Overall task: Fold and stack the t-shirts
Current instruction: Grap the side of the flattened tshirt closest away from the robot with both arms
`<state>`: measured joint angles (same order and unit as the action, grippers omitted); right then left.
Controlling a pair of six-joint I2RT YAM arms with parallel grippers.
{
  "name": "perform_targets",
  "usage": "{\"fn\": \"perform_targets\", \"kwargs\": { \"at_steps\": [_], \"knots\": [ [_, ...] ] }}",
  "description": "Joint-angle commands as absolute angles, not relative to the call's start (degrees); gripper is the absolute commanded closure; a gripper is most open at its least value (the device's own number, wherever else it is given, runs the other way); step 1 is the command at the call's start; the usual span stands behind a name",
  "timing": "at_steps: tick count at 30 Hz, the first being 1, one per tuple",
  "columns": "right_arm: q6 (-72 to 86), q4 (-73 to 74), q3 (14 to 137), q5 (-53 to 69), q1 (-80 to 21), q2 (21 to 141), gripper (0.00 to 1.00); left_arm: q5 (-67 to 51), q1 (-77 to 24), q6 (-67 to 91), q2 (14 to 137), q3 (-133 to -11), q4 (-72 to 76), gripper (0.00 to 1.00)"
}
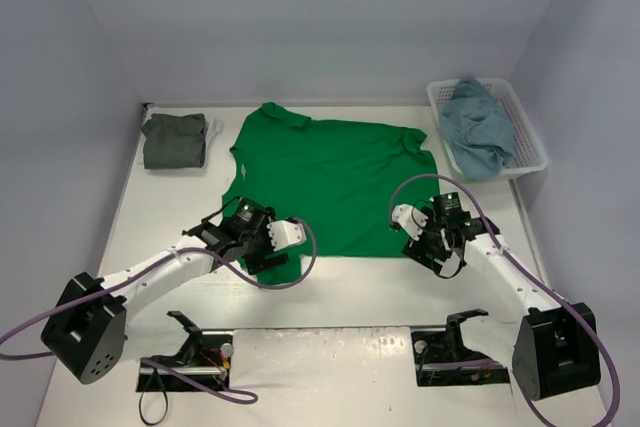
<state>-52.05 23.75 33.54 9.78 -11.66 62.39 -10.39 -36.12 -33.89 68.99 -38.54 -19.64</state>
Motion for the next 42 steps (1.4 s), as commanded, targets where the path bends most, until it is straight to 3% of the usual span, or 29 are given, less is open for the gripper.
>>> {"fn": "perform_targets", "kwargs": {
  "at_steps": [1,17,22,24,30,35,42],
  "knots": [
    [-53.44,23.29,34.28,8.26,-11.51,64.68,0.29,-9.67,-36.47,-34.10,69.26,-40.08,-16.52,0.23],
    [-54.93,23.12,38.84,8.08,-11.43,74.79,0.36,-9.32,-36.56,-33.22,71.81,-38.67,-13.97,0.23],
    [-54.49,23.12,39.99,8.00,-11.51,77.51,0.54,-8.88,-36.56,-32.96,71.19,-37.97,-13.71,0.23],
    [-54.32,23.12,39.90,8.00,-11.60,77.61,0.56,-8.96,-36.56,-32.78,71.02,-37.79,-13.62,0.23],
    [-54.84,23.38,39.20,7.03,-11.60,77.17,0.55,-9.58,-36.47,-32.78,70.93,-38.14,-14.59,0.23],
    [-55.37,23.55,39.46,6.06,-11.60,77.96,0.45,-9.84,-36.47,-32.70,70.75,-38.85,-15.47,0.23],
    [-55.99,23.73,39.46,5.80,-11.95,80.15,0.47,-10.55,-36.48,-32.34,73.03,-38.50,-15.03,0.23]
  ]
}}
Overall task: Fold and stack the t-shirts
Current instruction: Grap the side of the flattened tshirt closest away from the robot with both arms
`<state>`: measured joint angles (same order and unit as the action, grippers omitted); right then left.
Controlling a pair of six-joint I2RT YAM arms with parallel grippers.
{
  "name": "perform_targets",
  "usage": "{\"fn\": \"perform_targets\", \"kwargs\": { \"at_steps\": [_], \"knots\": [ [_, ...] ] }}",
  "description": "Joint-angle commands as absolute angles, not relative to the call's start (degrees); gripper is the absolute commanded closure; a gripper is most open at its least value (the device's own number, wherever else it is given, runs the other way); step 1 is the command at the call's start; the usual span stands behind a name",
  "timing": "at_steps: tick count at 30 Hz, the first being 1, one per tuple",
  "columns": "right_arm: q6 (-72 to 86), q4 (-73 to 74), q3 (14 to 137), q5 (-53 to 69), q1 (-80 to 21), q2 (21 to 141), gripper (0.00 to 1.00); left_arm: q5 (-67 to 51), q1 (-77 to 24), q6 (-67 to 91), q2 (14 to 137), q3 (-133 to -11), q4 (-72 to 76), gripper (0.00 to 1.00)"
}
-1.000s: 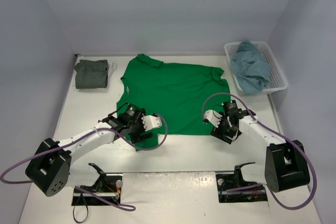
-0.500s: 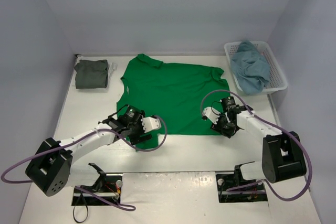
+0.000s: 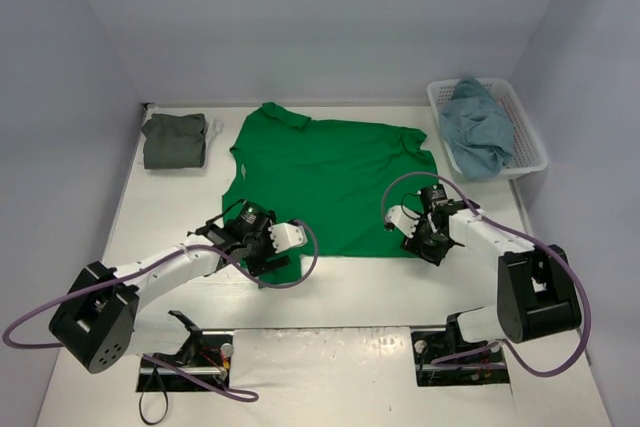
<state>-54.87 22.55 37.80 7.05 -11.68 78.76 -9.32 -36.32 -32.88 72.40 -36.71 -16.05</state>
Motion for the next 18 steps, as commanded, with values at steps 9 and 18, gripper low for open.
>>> {"fn": "perform_targets", "kwargs": {
  "at_steps": [9,18],
  "knots": [
    [-56.08,23.64,39.20,6.50,-11.95,81.83,0.99,-11.51,-36.47,-33.39,71.55,-40.87,-18.80,0.23],
    [-55.81,23.56,38.76,6.68,-11.95,81.83,1.00,-16.16,-36.47,-33.14,63.64,-45.17,-25.12,0.23]
  ]
}}
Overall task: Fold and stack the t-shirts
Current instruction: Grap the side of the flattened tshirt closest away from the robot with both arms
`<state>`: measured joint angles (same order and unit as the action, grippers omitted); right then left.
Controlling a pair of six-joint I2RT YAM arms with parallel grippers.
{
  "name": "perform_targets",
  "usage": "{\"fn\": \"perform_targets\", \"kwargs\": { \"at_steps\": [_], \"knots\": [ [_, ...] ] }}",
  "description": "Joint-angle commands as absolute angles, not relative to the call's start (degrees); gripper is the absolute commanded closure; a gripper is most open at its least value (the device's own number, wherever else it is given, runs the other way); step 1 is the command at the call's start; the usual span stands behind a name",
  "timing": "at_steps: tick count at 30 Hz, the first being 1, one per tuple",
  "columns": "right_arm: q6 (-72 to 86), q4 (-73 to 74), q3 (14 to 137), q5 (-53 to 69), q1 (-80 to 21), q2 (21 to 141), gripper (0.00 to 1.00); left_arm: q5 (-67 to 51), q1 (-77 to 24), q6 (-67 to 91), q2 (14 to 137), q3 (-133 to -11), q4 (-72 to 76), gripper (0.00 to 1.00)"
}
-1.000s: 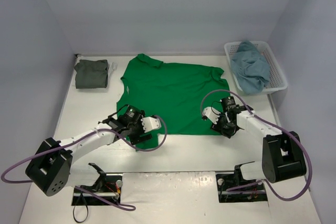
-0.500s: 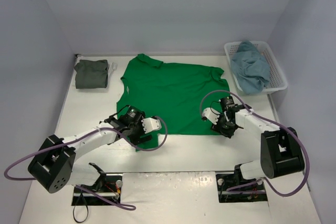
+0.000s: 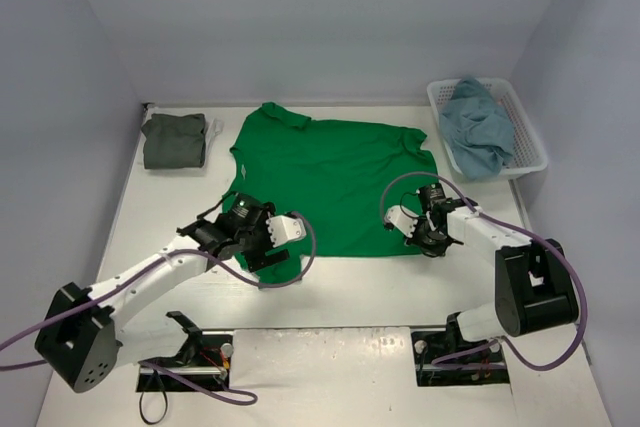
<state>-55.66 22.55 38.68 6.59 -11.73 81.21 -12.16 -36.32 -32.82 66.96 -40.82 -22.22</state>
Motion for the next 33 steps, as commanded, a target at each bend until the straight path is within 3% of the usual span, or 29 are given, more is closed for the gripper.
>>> {"fn": "perform_targets", "kwargs": {
  "at_steps": [1,5,30,31,33],
  "knots": [
    [-55.81,23.55,38.85,6.77,-11.87,81.74,1.00,-17.48,-36.47,-32.96,62.76,-45.52,-25.83,0.23],
    [-55.63,23.55,39.20,6.77,-11.95,81.56,1.00,-23.19,-37.17,-32.52,63.63,-45.88,-29.61,0.23],
    [-55.28,23.55,38.50,7.12,-11.87,79.98,1.00,-22.32,-43.68,-34.45,85.42,-48.07,-26.28,0.23],
    [-55.28,23.55,38.50,7.21,-11.87,79.89,1.00,-22.41,-43.77,-34.19,85.86,-48.34,-26.45,0.24],
    [-55.28,23.56,38.50,7.29,-11.95,79.89,1.00,-22.59,-43.94,-34.10,87.44,-49.21,-26.89,0.50]
  ]
}}
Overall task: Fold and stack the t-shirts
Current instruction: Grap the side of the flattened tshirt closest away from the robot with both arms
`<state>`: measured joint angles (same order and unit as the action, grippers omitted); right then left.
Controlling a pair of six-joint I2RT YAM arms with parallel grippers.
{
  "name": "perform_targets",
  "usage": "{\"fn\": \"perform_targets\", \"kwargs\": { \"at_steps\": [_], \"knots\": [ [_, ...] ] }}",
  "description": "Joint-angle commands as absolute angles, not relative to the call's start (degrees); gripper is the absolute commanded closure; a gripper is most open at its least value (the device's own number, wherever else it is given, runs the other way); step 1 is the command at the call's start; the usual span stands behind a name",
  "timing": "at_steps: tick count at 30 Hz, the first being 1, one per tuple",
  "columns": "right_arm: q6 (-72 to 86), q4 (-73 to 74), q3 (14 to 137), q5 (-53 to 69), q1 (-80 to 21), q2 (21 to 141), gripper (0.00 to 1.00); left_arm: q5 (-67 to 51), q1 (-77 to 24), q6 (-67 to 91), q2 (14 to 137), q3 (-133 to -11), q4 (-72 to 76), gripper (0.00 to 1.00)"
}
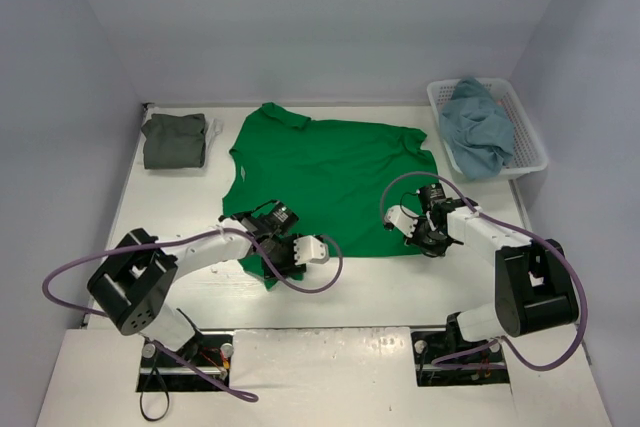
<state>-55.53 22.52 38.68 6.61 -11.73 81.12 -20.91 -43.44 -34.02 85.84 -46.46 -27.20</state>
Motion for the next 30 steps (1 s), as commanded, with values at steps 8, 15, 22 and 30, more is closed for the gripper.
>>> {"fn": "perform_targets", "kwargs": {
  "at_steps": [8,15,22,30],
  "knots": [
    [-55.28,23.55,38.67,8.17,-11.87,80.16,1.00,-21.53,-44.30,-33.49,86.75,-49.39,-28.82,1.00],
    [-55.90,23.55,39.37,7.30,-11.78,79.19,1.00,-19.95,-44.30,-34.71,82.53,-50.27,-34.53,1.00],
    [-56.86,23.73,41.13,7.47,-11.60,76.12,1.00,-18.20,-44.21,-35.07,76.65,-53.17,-39.28,1.00],
    [-58.18,24.26,42.01,7.12,-11.78,72.95,1.00,-15.91,-44.12,-35.51,71.81,-54.41,-42.89,1.00]
  ]
}}
